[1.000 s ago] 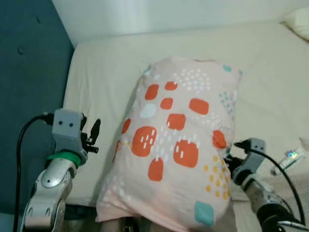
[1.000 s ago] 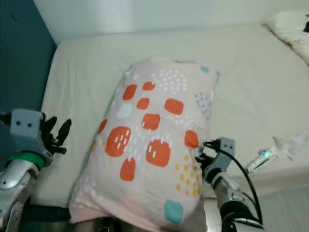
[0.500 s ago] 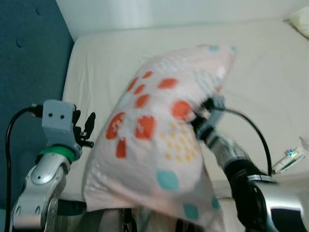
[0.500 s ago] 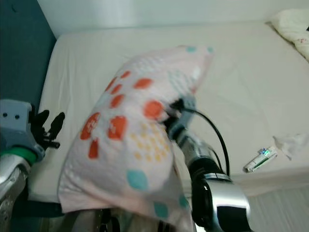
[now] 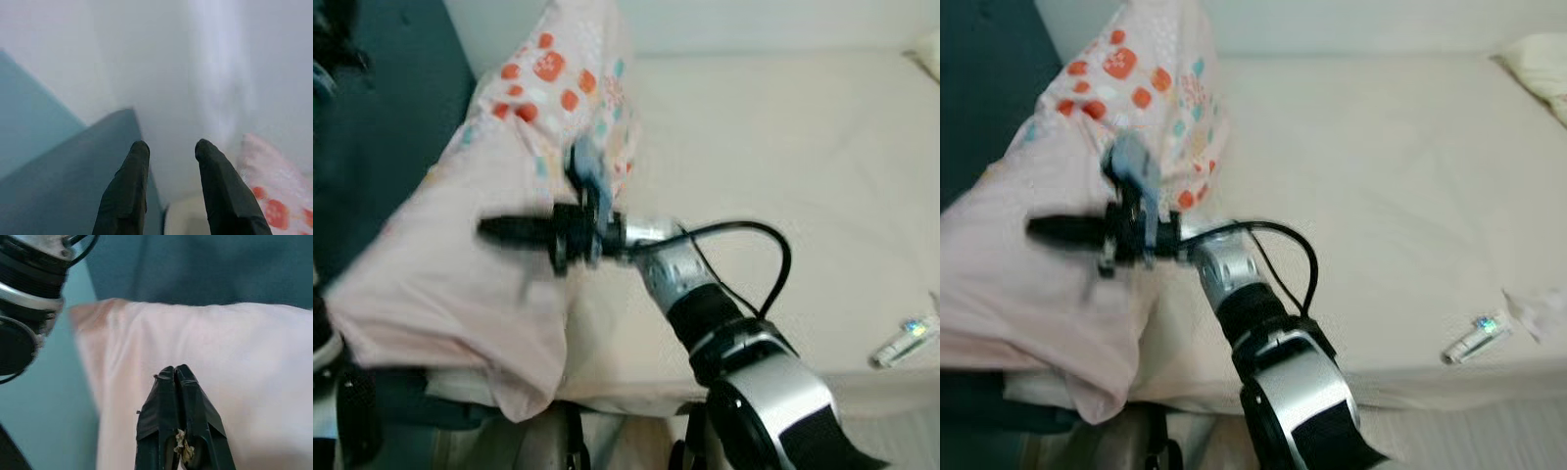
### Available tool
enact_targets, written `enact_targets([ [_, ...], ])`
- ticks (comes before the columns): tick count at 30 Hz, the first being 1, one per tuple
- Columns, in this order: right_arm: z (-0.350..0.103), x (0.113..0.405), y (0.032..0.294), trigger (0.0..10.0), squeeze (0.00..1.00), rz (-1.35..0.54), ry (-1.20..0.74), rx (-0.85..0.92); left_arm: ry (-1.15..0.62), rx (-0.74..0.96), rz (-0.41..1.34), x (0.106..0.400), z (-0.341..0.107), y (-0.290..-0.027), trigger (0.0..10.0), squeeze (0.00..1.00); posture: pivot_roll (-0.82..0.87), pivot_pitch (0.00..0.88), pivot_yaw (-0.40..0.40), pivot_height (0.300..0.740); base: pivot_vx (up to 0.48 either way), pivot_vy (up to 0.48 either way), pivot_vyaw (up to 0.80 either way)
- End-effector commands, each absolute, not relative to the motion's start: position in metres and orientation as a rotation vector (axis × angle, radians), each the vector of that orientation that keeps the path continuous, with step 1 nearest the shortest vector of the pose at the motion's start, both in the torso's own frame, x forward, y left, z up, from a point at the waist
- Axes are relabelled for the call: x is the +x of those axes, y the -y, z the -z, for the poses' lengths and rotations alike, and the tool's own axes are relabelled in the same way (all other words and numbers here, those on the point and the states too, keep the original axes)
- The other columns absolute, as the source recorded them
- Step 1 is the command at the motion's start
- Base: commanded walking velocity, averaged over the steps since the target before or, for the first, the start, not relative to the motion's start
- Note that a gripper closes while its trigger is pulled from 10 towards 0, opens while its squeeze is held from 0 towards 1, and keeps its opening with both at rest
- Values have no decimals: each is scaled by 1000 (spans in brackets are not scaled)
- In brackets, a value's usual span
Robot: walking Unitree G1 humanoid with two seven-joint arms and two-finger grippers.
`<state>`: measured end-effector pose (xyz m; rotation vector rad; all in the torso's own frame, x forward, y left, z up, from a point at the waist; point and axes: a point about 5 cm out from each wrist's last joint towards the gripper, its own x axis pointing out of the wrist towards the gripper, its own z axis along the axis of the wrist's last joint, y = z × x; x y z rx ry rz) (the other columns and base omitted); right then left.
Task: Clean up the room
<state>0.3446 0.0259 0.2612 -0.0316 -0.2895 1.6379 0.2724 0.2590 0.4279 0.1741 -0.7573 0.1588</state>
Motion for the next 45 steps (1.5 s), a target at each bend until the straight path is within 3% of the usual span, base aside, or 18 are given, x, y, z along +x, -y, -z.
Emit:
enact_targets([
  [1, -250, 347, -18, 10000, 0, -1603, 267, -30, 732, 149, -93, 274, -423, -251, 10000, 0, 104, 207, 80, 625, 0, 0, 0],
  [5, -242, 369, 38, 10000, 0, -1340, 288, 62, 560, 103, 96, 292, -371, -210, 10000, 0, 74, 203, 83, 625, 0, 0, 0],
  [10, -242, 372, 63, 10000, 0, -1216, 323, 97, 477, 146, 133, 303, -344, -195, 10000, 0, 60, 200, 85, 625, 0, 0, 0],
  [12, -222, 368, 88, 10000, 0, -1076, 315, 162, 404, 191, 126, 314, -319, -190, 10000, 0, 30, 192, 93, 625, 0, 0, 0],
  [19, -152, 339, 110, 10000, 0, -895, 171, 233, 272, 308, -9, 318, -280, -211, 10000, 0, 5, 183, 96, 625, 0, 0, 0],
  [21, -127, 319, 109, 10000, 0, -836, 108, 276, 111, 326, 21, 301, -242, -228, 10000, 0, 5, 183, 96, 625, 0, 0, 0],
  [24, -115, 313, 112, 10000, 0, -786, 82, 290, 1, 265, 91, 282, -219, -238, 10000, 0, 9, 190, 94, 625, 0, 0, 0],
  [25, -112, 312, 114, 10000, 0, -760, 69, 287, -36, 226, 117, 272, -210, -242, 10000, 259, 14, 192, 90, 625, 0, 0, 0],
  [26, -112, 312, 114, 10000, 0, -760, 69, 287, -36, 226, 117, 272, -210, -242, 10000, 259, 14, 192, 90, 625, 0, 0, 0],
  [27, -110, 311, 116, 10000, 0, -743, 60, 285, -58, 201, 133, 265, -205, -243, 10000, 678, 16, 192, 89, 625, 0, 0, 0],
  [28, -109, 311, 118, 10000, 0, -724, 52, 277, -81, 210, 145, 257, -197, -245, 10000, 902, 17, 190, 86, 625, 0, 0, 0],
  [30, -108, 312, 120, 10000, 0, -711, 46, 271, -94, 221, 153, 252, -192, -246, 10000, 902, 17, 190, 86, 625, 0, 0, 0],
  [31, -111, 317, 123, 10000, 0, -689, 52, 260, -148, 281, 190, 241, -176, -245, 10000, 1000, 17, 190, 85, 625, 0, 0, 0],
  [38, -129, 326, 134, 10000, 0, -634, 96, 252, -313, 350, 233, 220, -132, -256, 10000, 1000, 13, 193, 78, 625, 0, 0, 0],
  [41, -131, 326, 134, 10000, 0, -627, 99, 248, -335, 408, 206, 224, -119, -254, 10000, 980, 9, 195, 79, 625, 0, 0, 0],
  [42, -132, 326, 134, 10000, 0, -625, 100, 247, -341, 434, 168, 229, -112, -253, 10000, 0, 5, 196, 77, 625, 0, 0, 0],
  [45, -138, 328, 131, 10000, 0, -625, 117, 240, -361, 544, 117, 246, -86, -244, 10000, 0, -18, 198, 80, 625, 0, 0, 0],
])
